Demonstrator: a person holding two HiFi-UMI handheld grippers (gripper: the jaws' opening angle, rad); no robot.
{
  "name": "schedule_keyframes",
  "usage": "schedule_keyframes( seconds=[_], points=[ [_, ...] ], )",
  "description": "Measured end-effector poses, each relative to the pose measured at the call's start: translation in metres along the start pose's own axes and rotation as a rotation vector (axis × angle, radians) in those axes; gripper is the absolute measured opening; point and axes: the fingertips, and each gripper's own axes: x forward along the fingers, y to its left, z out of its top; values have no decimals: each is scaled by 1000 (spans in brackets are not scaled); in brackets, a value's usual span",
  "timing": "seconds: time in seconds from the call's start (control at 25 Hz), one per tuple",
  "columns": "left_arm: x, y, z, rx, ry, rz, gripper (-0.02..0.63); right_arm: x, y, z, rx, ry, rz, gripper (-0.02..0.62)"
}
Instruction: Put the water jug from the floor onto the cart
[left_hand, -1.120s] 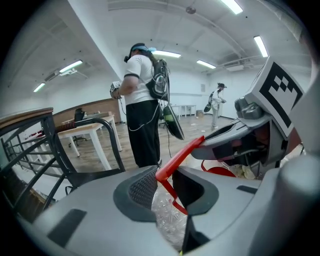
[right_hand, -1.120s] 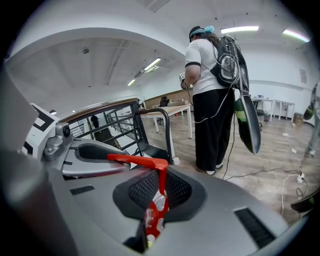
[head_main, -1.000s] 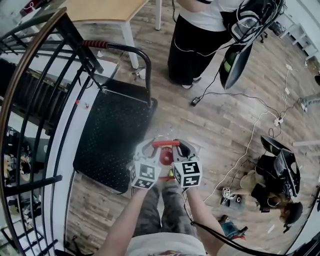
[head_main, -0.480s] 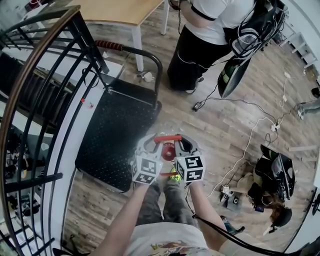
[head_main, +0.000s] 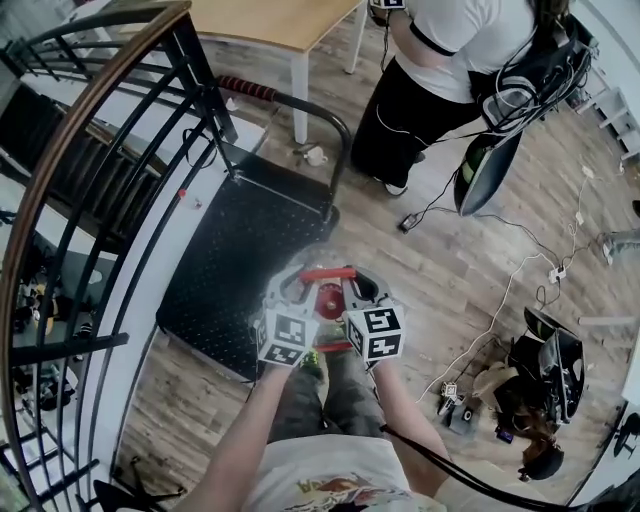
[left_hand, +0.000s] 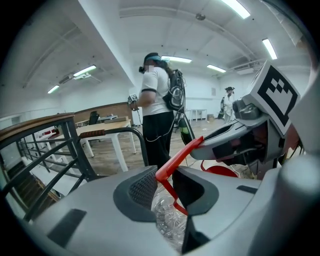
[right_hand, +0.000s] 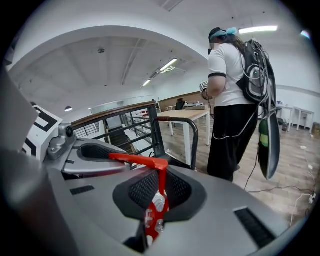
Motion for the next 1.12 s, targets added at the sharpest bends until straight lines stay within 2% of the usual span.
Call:
schedule_keyframes(
  seconds=[0.24, 0.56, 0.92, 1.12],
  points=[
    [2, 20, -9, -35, 31, 86, 98, 24, 8, 5, -27, 17, 99, 31],
    [31, 69, -11, -119, 91, 205, 98, 86, 5, 29, -79, 61, 235, 31],
    [69, 106, -13, -194, 137, 310, 98, 144, -9, 43, -115, 116, 372, 31],
    [78, 121, -18, -225, 147, 343, 98, 165, -8, 47, -142, 130, 413, 31]
  ],
)
